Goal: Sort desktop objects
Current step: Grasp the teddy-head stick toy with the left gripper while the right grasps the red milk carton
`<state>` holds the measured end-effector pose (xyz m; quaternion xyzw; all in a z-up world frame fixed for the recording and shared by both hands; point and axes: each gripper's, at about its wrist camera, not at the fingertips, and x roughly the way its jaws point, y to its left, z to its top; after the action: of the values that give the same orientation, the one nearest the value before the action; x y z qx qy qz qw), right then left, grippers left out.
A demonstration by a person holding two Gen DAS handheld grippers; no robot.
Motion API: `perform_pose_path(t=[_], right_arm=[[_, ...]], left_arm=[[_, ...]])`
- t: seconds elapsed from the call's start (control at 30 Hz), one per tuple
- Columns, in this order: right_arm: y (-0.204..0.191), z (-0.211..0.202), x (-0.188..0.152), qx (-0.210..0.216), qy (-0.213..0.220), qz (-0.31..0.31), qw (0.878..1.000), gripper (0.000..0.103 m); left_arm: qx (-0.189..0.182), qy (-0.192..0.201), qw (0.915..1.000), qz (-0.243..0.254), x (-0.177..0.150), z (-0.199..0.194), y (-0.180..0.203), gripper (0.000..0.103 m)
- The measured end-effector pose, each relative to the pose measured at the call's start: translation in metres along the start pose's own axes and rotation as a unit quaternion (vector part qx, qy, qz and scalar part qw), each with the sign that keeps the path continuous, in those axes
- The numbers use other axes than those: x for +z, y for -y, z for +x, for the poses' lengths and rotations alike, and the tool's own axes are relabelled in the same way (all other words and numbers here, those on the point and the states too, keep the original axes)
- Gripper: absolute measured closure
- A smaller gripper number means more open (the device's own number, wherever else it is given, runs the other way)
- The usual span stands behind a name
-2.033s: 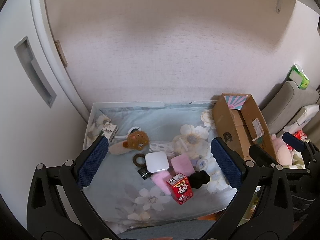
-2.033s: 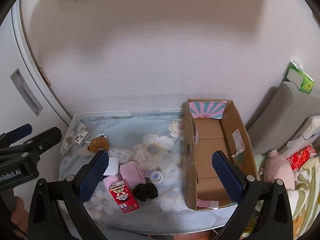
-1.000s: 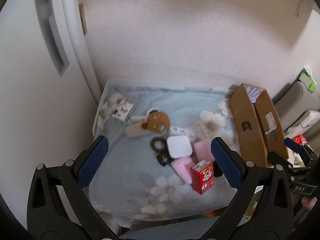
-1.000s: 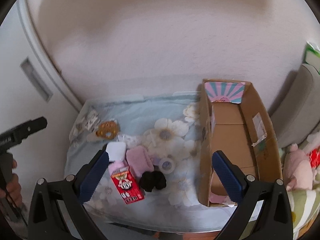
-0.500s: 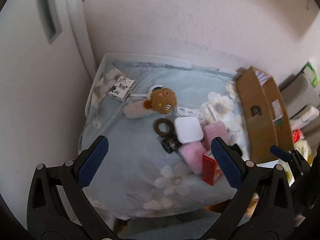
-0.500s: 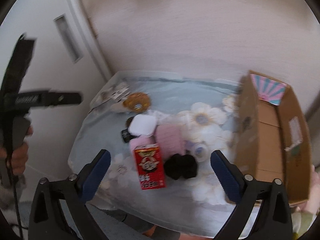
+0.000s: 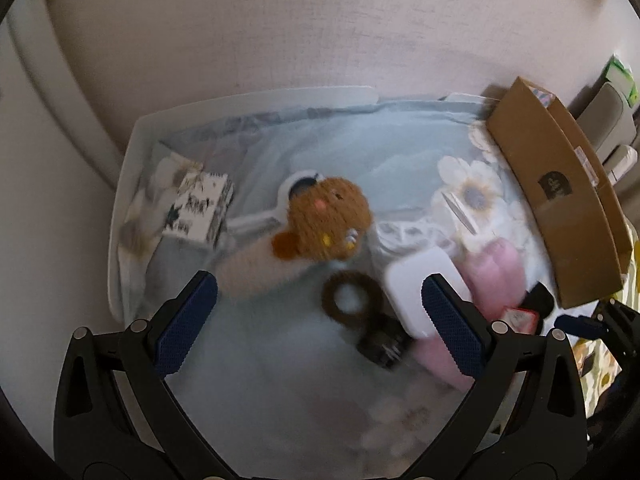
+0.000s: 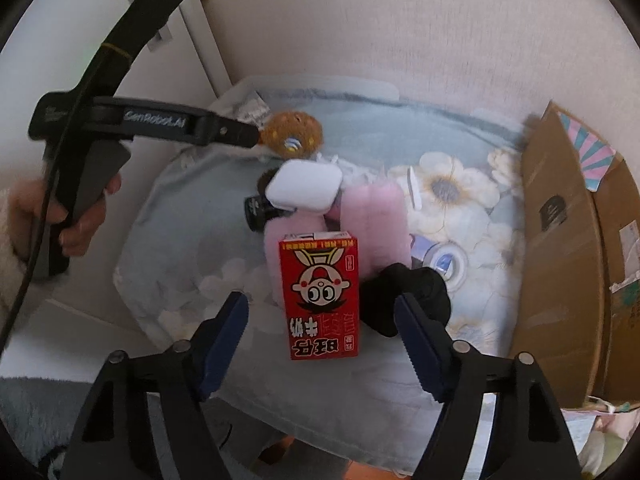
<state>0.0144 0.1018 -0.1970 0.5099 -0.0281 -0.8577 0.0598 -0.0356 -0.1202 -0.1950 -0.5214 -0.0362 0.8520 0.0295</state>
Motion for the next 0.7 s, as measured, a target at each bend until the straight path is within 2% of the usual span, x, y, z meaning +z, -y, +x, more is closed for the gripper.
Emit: perform_pose_path(t=[0.13,0.27,0.5,0.67,0.7], right_arm=[[0.002,0.009,0.004,0.0,0.004,0.006,1.0,0.032],[-0.002,0.018,0.006,-0.01,0.0,-0.009,1.0,0.047],[-0.006,0.027,0.007,-0.01,-0.01,-0.012,1.0,0.048],[-0.007,0.033,0.006,-0.01,-0.018,-0.016,1.0,0.048],[-0.007,0.035,0.005,-0.009,-0.02,-0.017,1.0,0.048]], left_arm=[[-0.004,0.016,0.9998,0.01,0.01,0.007,-0.005,0.001],[0.001,0.015,0.9993,0.033,0.014,0.017,-0.002,0.009],[0.006,0.014,0.9973,0.071,0.017,0.036,0.006,0.01],[0.003,0.005,0.9976,0.069,0.02,0.054,0.0,0.01],[0.002,-0.004,0.9979,0.065,0.019,0.061,-0.002,0.013]])
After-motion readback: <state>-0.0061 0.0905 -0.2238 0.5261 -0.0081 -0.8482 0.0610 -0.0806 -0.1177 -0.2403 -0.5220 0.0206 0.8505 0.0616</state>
